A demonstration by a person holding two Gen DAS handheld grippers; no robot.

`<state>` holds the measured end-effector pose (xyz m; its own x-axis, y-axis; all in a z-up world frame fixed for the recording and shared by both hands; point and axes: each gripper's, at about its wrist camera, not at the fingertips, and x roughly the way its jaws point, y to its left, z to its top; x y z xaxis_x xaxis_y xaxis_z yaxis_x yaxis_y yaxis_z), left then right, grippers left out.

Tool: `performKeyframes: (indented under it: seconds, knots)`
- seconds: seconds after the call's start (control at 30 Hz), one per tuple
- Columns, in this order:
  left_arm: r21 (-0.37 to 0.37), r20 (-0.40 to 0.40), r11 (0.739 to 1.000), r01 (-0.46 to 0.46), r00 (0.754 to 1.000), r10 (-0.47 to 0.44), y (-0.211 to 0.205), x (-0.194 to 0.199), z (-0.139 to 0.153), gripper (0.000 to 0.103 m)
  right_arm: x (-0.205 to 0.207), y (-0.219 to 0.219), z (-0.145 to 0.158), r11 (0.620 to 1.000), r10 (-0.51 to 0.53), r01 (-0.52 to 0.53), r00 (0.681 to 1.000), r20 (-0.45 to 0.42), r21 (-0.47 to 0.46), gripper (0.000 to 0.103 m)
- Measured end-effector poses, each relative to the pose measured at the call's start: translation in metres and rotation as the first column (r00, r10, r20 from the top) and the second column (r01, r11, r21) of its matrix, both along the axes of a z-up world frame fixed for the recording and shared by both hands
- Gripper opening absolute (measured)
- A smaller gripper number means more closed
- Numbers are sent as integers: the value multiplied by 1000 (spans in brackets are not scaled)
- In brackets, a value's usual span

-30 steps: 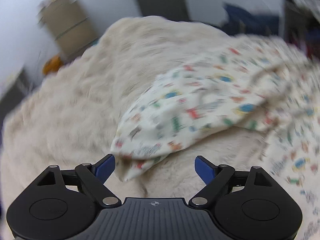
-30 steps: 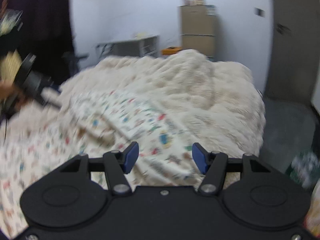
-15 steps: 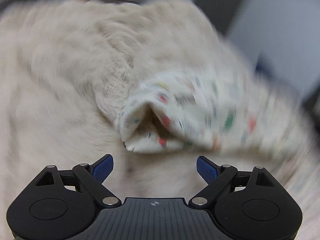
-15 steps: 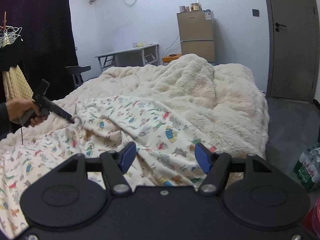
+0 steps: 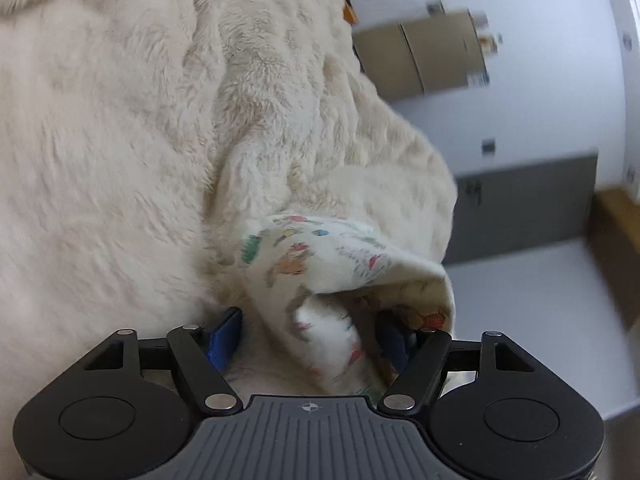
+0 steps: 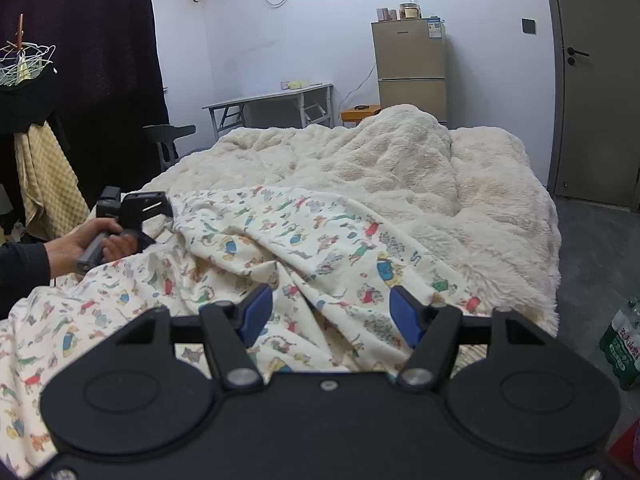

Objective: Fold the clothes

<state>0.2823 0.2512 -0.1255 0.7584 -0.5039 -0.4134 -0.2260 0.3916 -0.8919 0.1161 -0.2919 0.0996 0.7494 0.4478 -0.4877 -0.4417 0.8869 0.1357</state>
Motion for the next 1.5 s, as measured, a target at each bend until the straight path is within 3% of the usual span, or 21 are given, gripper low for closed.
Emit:
performKeyframes:
  seconds: [0.07,0.13,0.27,0.4,0.43,0.57,0.63,0.7,0.73,0.8,0.83,0.9,0.97,1.03,1.1,1.13,1.2,1.27,1.37,1.43,1.5]
  knots:
    - [114,11,994,-3,1000,2,-9,2,19,18,1,4,-3,1000,0,0,1000,-1,-4,63]
    - [230,26,973,-5,1000,-1,-17,4,40,6,2,10,-9,1000,2,-3,1000,-2,-27,63]
    - [471,190,882,-24,979,-75,-23,-4,102,1,8,22,-27,992,-29,28,1000,-12,-120,62]
    - [536,428,818,-209,902,-50,-7,-30,195,1,11,24,-34,989,-37,34,999,-22,-142,62]
    - [601,468,757,-257,881,-73,-9,-38,222,1,11,24,-35,989,-37,33,999,-24,-144,62]
    - [829,483,442,-341,836,-260,-40,-61,281,1,12,25,-40,988,-37,32,999,-32,-151,62]
    - [903,422,85,-421,831,-362,-69,-76,284,1,13,25,-43,988,-38,32,999,-36,-154,62]
    - [843,287,-300,-446,846,-449,-95,-80,255,2,14,26,-44,987,-38,31,999,-40,-159,62]
    - [779,225,-441,-446,855,-468,-106,-82,243,2,14,26,-44,986,-38,31,999,-39,-163,62]
    - [768,131,-507,-391,871,-473,-101,-85,218,2,15,27,-43,983,-40,33,999,-37,-179,62]
    - [803,74,-500,-326,885,-459,-90,-86,202,2,15,27,-44,983,-38,31,999,-38,-181,62]
    - [879,-28,-442,-176,908,-417,-67,-85,182,7,16,27,-44,983,-32,24,999,-43,-183,62]
    - [940,-154,-339,27,922,-354,-35,-78,153,28,16,28,-44,982,-24,15,999,-46,-186,63]
    - [964,-221,-210,163,931,-290,-3,-78,118,28,16,30,-42,981,-9,0,999,-45,-195,63]
    - [969,-237,-145,202,928,-288,6,-83,102,28,14,30,-38,979,13,-21,999,-43,-203,63]
    - [965,-254,-137,222,917,-308,7,-88,95,28,13,29,-36,979,29,-37,999,-41,-202,63]
    - [956,-287,-160,247,900,-329,5,-94,92,29,10,17,-22,984,71,-74,997,-28,-159,63]
    - [952,-304,-147,269,889,-344,6,-103,95,29,7,2,-9,993,71,-72,997,-14,-94,63]
    - [949,-270,30,313,858,-436,23,-123,108,34,10,-47,12,995,-10,10,1000,7,102,65]
    - [917,-223,146,371,781,-584,29,-133,123,44,15,-75,17,981,-71,68,997,11,180,64]
    - [892,-170,208,400,726,-666,33,-139,130,49,25,-93,12,975,-94,92,996,-3,203,64]
